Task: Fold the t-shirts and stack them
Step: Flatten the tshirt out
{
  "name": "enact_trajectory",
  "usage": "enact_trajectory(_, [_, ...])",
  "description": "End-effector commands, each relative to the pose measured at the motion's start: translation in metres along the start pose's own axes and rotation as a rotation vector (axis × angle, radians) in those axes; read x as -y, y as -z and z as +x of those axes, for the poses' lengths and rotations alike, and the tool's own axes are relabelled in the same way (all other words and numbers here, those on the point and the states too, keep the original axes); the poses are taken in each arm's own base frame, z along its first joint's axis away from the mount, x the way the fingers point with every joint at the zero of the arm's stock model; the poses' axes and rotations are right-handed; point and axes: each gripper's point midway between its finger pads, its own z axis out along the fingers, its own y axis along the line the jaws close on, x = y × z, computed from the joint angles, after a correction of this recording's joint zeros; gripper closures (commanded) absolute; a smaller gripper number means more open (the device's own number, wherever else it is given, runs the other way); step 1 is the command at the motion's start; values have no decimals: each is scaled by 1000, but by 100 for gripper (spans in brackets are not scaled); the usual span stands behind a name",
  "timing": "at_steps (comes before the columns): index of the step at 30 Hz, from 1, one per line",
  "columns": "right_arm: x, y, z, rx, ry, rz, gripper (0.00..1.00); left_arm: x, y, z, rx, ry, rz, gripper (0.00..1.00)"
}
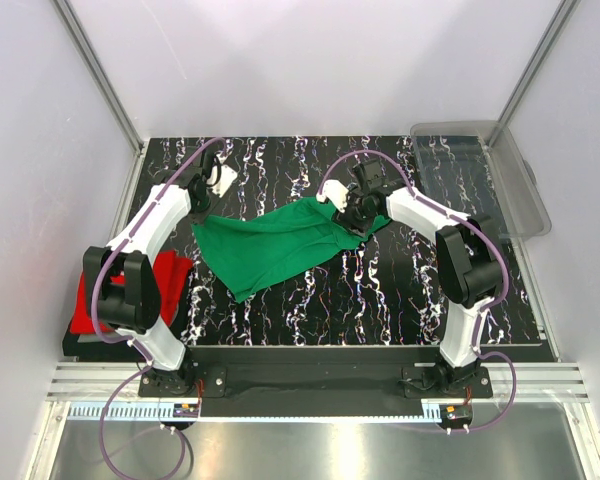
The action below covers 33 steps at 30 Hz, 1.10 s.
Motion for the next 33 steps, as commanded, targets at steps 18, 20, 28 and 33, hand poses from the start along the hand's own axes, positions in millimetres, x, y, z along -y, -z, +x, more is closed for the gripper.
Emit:
enact_trajectory(18, [28, 7, -19, 12, 17, 99, 82, -8, 6, -6, 31, 17, -35, 100])
enact_trajectory(20, [35, 23, -32, 43, 36, 135, 91, -8, 5, -7, 32, 13, -34, 100])
enact_trajectory(28, [100, 65, -85, 148, 135, 360, 96, -12, 7, -18, 53, 19, -34, 100])
enact_trajectory(33, [193, 56, -111, 159, 140, 675, 69, -15, 8, -26, 69, 24, -36, 100])
